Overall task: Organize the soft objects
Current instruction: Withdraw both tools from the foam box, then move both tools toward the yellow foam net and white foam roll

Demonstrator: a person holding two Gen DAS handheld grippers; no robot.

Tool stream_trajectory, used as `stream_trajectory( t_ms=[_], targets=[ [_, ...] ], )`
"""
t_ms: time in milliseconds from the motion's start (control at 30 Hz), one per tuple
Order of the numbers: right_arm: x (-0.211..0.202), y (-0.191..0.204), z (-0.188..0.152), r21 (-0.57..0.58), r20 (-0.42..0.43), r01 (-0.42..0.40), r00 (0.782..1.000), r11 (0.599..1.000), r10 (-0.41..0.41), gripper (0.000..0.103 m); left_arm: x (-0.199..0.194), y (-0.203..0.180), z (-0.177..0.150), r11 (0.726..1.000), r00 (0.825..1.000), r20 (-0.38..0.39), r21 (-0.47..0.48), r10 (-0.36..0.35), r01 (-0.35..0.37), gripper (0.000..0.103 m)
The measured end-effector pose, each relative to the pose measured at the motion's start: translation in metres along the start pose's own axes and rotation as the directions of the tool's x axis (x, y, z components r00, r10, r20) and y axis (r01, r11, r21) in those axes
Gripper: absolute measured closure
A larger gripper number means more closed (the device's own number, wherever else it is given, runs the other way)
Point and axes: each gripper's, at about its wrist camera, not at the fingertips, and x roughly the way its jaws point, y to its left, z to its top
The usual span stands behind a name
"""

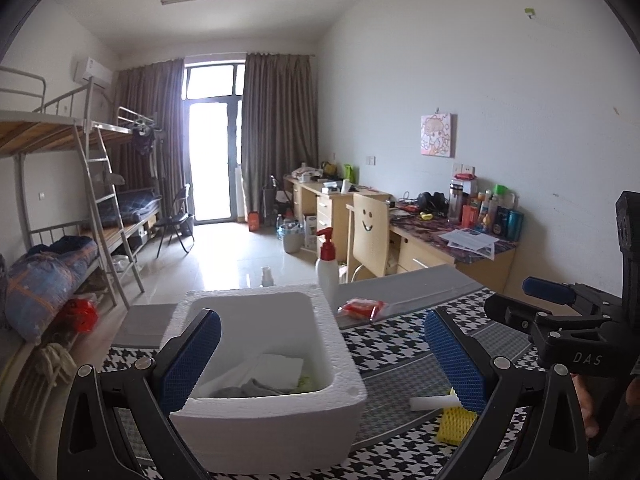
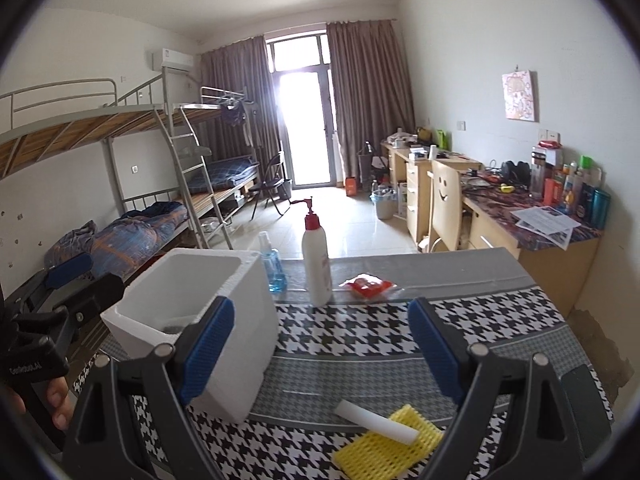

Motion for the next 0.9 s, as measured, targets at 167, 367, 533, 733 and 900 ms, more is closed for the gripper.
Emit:
stream_trajectory(
  t_ms=[167,367,533,733,900],
  targets=[
    [-0.006,-0.007,-0.006,0.006,-0.002,0.018,1.000,1.000,-0.018,0.012,0.000,-0.009,0.001,1.000,1.000,-0.001,0.011,-0.024,0.024,0.001],
    [-0.010,-0.019,-0.009,0.013,-0.001,0.032,0.999,0.999,-0.032,0.012,0.004,-0.023,0.000,0.998,0.999,-0.009,0.024,-0.049,0.050,0.001],
    [-0.013,-0.027,-0.015,-0.002,0.002,0.045,0.999,0.999,-0.045,0.012,0.007,-0.034,-0.005,0.996,0.997,-0.022,0.036,-0.077,0.078,0.001],
    [-0.014,-0.041,-0.021,0.012,-0.014,0.070,0.997,0.997,-0.070,0.012,0.009,-0.046,-0.010,0.993,0.994,-0.039,0.053,-0.102,0.104,0.001],
    [-0.015,-0.053,-0.026,0.020,-0.018,0.082,0.997,0.996,-0.082,0.012,0.013,-0.055,-0.013,0.991,0.991,-0.056,0.054,-0.122,0.125,0.001]
  ],
)
